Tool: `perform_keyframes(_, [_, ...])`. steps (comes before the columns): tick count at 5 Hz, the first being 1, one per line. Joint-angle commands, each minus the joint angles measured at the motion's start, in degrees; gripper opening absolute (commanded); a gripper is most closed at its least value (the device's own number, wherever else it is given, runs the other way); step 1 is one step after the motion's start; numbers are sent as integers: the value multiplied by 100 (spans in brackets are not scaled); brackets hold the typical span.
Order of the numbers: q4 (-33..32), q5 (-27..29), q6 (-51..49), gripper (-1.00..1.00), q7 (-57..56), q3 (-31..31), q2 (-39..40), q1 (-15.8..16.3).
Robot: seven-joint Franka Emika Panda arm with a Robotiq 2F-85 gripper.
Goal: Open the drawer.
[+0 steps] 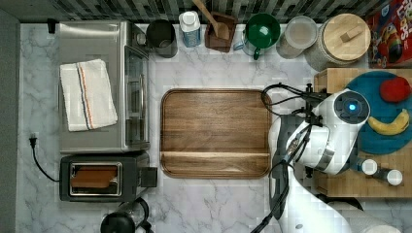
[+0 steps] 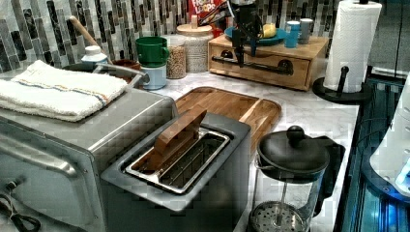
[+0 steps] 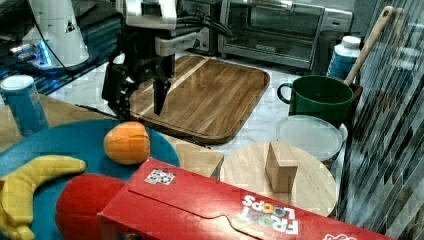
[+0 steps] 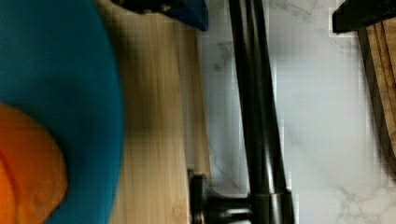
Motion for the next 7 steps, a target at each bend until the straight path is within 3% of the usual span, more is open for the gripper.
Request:
perform_keyframes(1, [-118,-64,439,100,336,436,-300,363])
perform_keyframes(4, [-5,-222,544,100,324,185,-155,453])
perform_keyframes(7, [-288,-384,1237,100,477,68,-90,336])
